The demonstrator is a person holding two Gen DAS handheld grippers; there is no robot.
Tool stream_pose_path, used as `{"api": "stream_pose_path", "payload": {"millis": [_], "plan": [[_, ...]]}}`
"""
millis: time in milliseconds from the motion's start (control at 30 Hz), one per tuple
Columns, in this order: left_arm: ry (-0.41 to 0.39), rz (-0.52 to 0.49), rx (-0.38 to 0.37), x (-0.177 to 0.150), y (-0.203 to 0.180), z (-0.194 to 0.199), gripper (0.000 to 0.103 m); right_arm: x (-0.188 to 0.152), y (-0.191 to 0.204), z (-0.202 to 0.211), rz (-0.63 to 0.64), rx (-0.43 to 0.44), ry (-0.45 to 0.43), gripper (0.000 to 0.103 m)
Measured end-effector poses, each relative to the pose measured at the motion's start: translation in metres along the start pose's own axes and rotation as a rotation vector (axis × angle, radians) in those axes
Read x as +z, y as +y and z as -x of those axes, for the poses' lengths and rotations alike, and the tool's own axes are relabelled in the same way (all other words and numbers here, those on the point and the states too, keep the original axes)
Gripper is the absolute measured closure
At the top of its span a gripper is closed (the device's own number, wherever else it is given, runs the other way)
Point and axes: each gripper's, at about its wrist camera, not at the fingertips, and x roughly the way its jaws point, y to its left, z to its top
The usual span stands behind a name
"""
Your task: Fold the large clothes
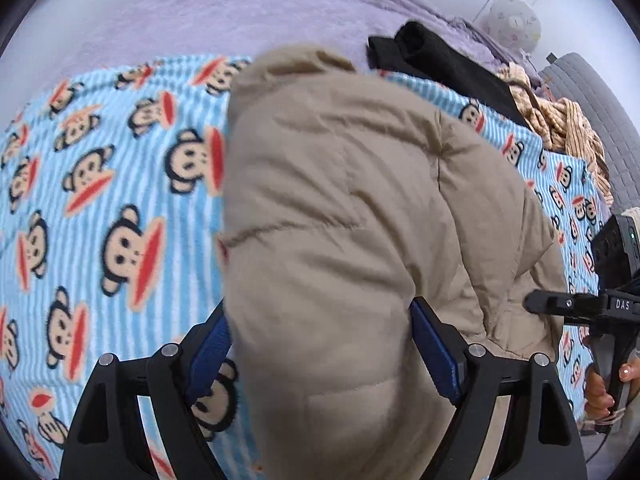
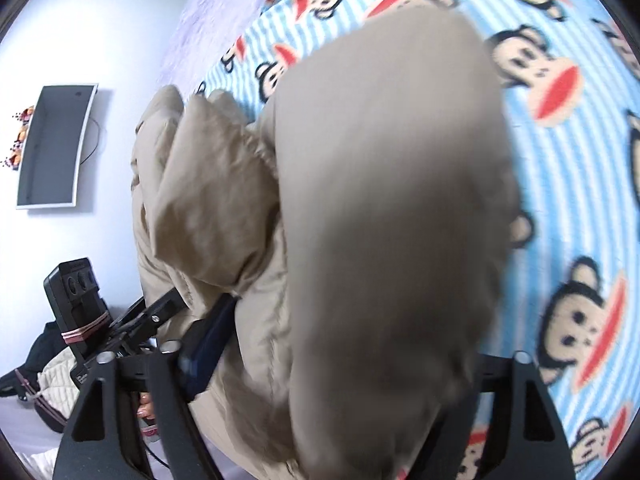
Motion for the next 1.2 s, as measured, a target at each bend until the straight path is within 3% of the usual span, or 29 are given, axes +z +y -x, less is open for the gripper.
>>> {"api": "stream_pose_path", "payload": {"millis": [133,200,267,333,367,400,500,533,567,633,733,833,1000,1067,1100,1200], "plan": [[-0.118,-0.015,0.052,0.023,0.003,0.029,0.017,-0.035,-0.014,0.043,0.01,-0.124,-0.076,0.018],[-0.14,-0.03,0.087,0.041,0.006,0.026,0.017,-0.046,-0.008,0.064,0.025,-0.176,-0.125,0.018],[-0.155,-0.038,0.132,0.056,0.007,0.017,0.017,-0.048,0.009,0.077,0.059,-0.175,-0.173,0.018],[-0.137,-0.033,0.172,0.066,0.011,0.002,0.017,-0.023,0.009,0.095,0.104,-0.134,-0.203,0.021],[-0.126,-0.025,0.169,0.069,0.013,-0.004,0.017,-0.003,0.032,0.088,0.125,-0.111,-0.21,0.028],[-0.116,-0.017,0.162,0.071,0.015,-0.01,0.017,0.014,0.06,0.077,0.139,-0.099,-0.212,0.03],[-0.09,-0.015,0.163,0.071,0.009,-0.024,0.017,0.057,0.091,0.034,0.106,-0.101,-0.209,0.033],[-0.081,-0.02,0.157,0.071,0.004,-0.028,0.017,0.072,0.087,0.02,0.067,-0.099,-0.198,0.054],[-0.066,-0.032,0.141,0.07,-0.002,-0.032,0.017,0.077,0.088,0.013,0.037,-0.132,-0.184,0.082],[-0.041,-0.083,0.114,0.062,-0.024,-0.041,0.017,0.082,0.073,-0.004,0.005,-0.199,-0.172,0.083],[-0.053,-0.217,0.161,0.047,-0.064,-0.057,0.017,0.071,0.047,-0.02,0.011,-0.269,-0.132,0.088],[-0.063,-0.258,0.196,0.038,-0.082,-0.064,0.015,0.06,0.024,-0.028,0.016,-0.315,-0.11,0.088],[-0.075,-0.237,0.209,0.036,-0.073,-0.046,0.015,0.053,0.023,-0.016,-0.006,-0.274,-0.118,0.087],[-0.096,-0.219,0.21,0.032,-0.068,-0.035,0.014,0.047,0.029,-0.007,0.012,-0.272,-0.13,0.081],[-0.108,-0.209,0.208,0.029,-0.065,-0.03,0.009,0.043,0.032,-0.002,0.018,-0.269,-0.134,0.079],[-0.13,-0.176,0.206,0.02,-0.059,-0.014,0.0,0.03,0.039,0.013,0.032,-0.272,-0.142,0.053]]}}
